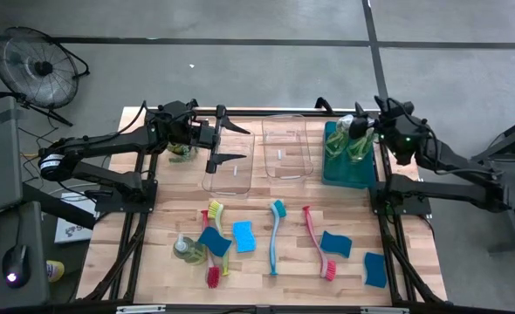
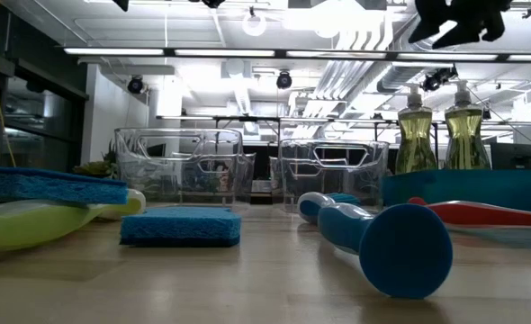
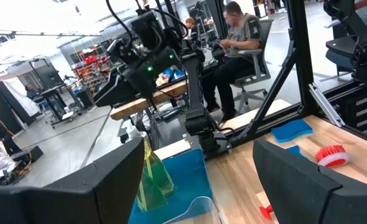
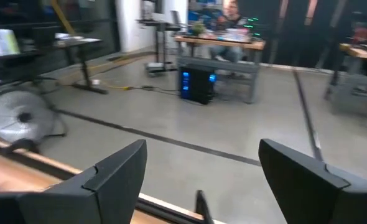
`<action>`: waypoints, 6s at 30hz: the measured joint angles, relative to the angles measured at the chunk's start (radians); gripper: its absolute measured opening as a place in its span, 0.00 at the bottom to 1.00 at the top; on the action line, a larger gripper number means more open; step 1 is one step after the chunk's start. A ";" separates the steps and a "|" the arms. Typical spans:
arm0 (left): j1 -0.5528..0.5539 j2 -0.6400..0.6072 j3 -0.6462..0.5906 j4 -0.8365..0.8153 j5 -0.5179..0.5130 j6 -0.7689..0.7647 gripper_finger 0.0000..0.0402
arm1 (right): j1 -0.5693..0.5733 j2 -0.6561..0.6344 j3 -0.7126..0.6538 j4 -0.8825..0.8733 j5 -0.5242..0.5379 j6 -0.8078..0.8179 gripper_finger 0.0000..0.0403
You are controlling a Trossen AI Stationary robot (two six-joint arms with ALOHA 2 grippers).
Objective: Pick & Place Kitchen Sink Supplies
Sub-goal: Put the green dishwashing liquid dispenser into the blue bin
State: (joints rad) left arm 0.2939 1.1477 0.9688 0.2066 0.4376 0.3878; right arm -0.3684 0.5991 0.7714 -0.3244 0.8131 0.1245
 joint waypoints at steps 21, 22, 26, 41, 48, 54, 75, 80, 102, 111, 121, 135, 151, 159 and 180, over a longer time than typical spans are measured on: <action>0.000 -0.162 0.000 -0.285 -0.044 0.034 0.73 | 0.284 0.002 0.047 0.001 -0.162 -0.074 0.76; 0.000 -0.174 0.000 -0.316 -0.045 0.034 0.73 | 0.295 0.002 0.039 0.000 -0.155 -0.073 0.76; -0.027 -0.216 0.000 -0.429 -0.030 0.050 0.73 | 0.329 0.001 0.003 0.005 -0.133 -0.068 0.76; -0.421 -0.375 0.000 -0.786 -0.374 -0.033 0.73 | 0.451 0.002 -0.030 0.056 -0.140 -0.062 0.76; -0.626 -0.416 0.000 -1.012 -0.544 -0.277 0.73 | 0.503 0.004 -0.031 0.054 -0.140 -0.058 0.76; -0.791 -0.412 -0.011 -1.126 -0.608 -0.485 0.73 | 0.538 0.004 -0.032 0.052 -0.142 -0.055 0.76; -1.279 -0.399 -0.317 -0.827 -0.770 -0.813 0.73 | 0.596 0.086 -0.032 0.053 -0.170 -0.016 0.76; -1.352 -0.374 -0.381 -0.752 -0.897 -0.841 0.73 | 0.600 0.099 -0.032 0.054 -0.172 0.000 0.76; -1.569 -0.145 -0.517 -0.293 -1.348 -0.856 0.73 | 0.694 0.102 -0.032 0.059 -0.128 0.007 0.76; -1.571 -0.013 -0.517 -0.125 -1.451 -0.826 0.73 | 0.700 0.102 -0.032 0.059 -0.128 0.002 0.76; -1.571 0.021 -0.517 0.039 -1.525 -0.723 0.73 | 0.700 0.102 -0.032 0.059 -0.128 -0.001 0.76; -1.562 0.023 -0.518 0.157 -1.549 -0.671 0.73 | 0.700 0.102 -0.032 0.058 -0.128 -0.002 0.76; -1.403 0.062 -0.516 0.168 -1.311 -0.680 0.73 | 0.700 0.103 -0.032 0.048 -0.128 -0.002 0.76; -1.406 0.062 -0.516 0.167 -1.350 -0.653 0.85 | 0.700 0.103 -0.032 0.041 -0.128 -0.002 0.76; -1.406 0.062 -0.517 0.316 -1.364 -0.545 0.93 | 0.700 0.103 -0.032 0.037 -0.124 -0.002 0.76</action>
State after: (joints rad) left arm -1.1118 1.2098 0.4522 0.5231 -0.9263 -0.1574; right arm 0.3313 0.7017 0.7391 -0.2878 0.6891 0.1228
